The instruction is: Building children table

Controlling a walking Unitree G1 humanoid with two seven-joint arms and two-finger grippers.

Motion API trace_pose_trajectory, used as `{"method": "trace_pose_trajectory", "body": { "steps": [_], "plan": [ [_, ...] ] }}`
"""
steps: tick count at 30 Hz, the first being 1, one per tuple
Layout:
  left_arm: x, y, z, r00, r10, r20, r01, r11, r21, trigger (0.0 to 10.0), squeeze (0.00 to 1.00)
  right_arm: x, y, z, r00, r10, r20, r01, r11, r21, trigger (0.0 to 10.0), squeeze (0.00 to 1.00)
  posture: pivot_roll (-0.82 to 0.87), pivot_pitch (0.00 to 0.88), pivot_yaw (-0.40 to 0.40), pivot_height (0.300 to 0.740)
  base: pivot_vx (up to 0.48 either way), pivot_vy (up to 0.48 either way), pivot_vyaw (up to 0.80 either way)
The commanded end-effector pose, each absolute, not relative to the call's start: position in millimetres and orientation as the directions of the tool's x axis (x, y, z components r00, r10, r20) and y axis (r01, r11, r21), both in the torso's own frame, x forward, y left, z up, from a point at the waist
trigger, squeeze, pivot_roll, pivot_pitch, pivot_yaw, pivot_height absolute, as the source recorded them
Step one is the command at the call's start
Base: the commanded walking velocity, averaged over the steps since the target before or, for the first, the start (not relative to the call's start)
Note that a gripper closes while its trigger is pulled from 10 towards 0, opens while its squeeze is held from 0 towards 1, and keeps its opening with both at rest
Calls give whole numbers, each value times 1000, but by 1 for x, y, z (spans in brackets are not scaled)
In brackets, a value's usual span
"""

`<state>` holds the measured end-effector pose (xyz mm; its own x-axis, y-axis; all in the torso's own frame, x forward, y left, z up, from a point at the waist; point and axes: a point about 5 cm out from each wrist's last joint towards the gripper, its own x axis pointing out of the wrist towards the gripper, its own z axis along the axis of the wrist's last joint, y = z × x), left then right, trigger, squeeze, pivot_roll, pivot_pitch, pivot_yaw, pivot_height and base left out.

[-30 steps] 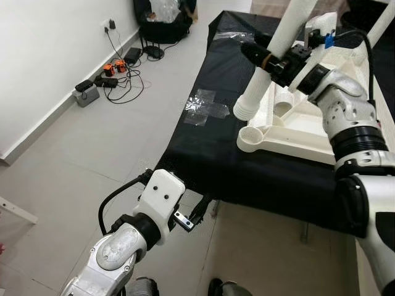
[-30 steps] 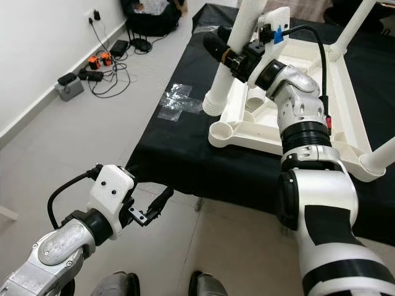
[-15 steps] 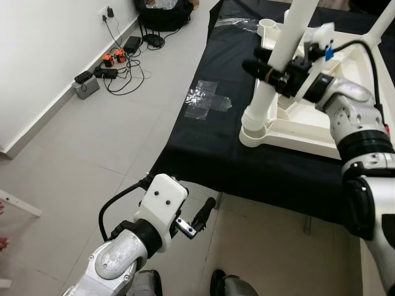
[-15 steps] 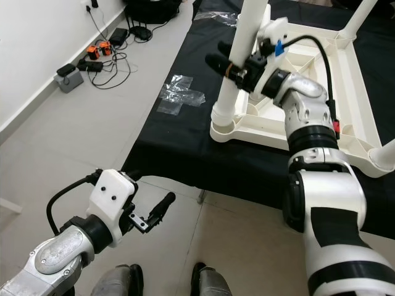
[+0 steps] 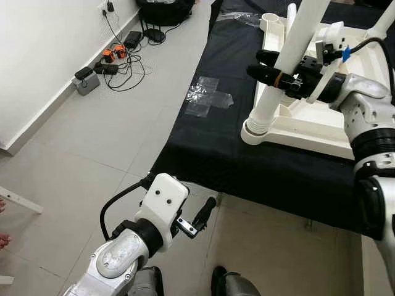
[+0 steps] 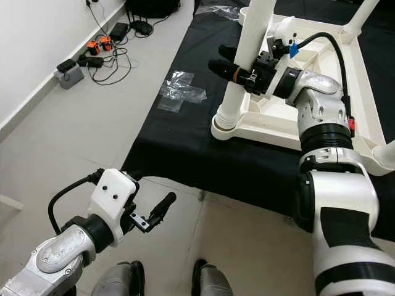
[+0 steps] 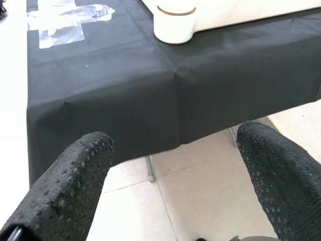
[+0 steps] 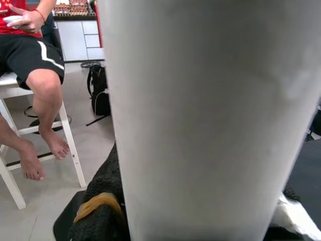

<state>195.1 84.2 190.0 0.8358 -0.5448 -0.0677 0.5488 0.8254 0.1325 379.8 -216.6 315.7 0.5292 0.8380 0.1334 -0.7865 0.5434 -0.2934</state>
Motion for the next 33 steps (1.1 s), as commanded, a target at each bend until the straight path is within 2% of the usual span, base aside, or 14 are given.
{"method": "trace_pose_trajectory", "body": {
  "steps": [1, 20, 24, 25, 26, 27, 30, 33],
  "plan": [
    [195, 85, 188, 840, -537, -81, 543, 830, 125, 10000, 0, 378, -217, 304, 513, 853, 96, -811, 519, -271, 10000, 0, 104, 282, -32, 740, 0, 0, 0],
    [198, 89, 188, 845, -529, -85, 535, 833, 139, 10000, 0, 377, -209, 306, 473, 874, 109, -837, 485, -253, 10000, 0, 99, 285, -30, 740, 0, 0, 0],
    [199, 89, 189, 848, -524, -82, 530, 836, 141, 10000, 0, 385, -205, 292, 565, 821, 87, -793, 569, -220, 10000, 0, 97, 283, -34, 740, 0, 0, 0],
    [199, 89, 189, 848, -524, -82, 530, 836, 141, 10000, 0, 385, -205, 292, 565, 821, 87, -793, 569, -220, 10000, 0, 97, 283, -34, 740, 0, 0, 0],
    [200, 89, 189, 849, -522, -80, 528, 837, 144, 10000, 0, 388, -204, 288, 607, 790, 88, -765, 611, -204, 10000, 0, 97, 280, -35, 740, 0, 0, 0],
    [200, 89, 189, 849, -522, -80, 528, 837, 144, 10000, 0, 388, -204, 288, 607, 790, 88, -765, 611, -204, 10000, 0, 97, 280, -35, 740, 0, 0, 0],
    [202, 92, 190, 854, -516, -75, 521, 839, 156, 10000, 0, 394, -205, 278, 706, 702, 92, -684, 710, -167, 10000, 0, 98, 273, -36, 740, 0, 0, 0],
    [205, 95, 191, 860, -506, -70, 510, 844, 168, 10000, 0, 396, -206, 274, 751, 651, 110, -634, 758, -155, 10000, 0, 98, 273, -36, 740, 0, 0, 0]
  ]
}}
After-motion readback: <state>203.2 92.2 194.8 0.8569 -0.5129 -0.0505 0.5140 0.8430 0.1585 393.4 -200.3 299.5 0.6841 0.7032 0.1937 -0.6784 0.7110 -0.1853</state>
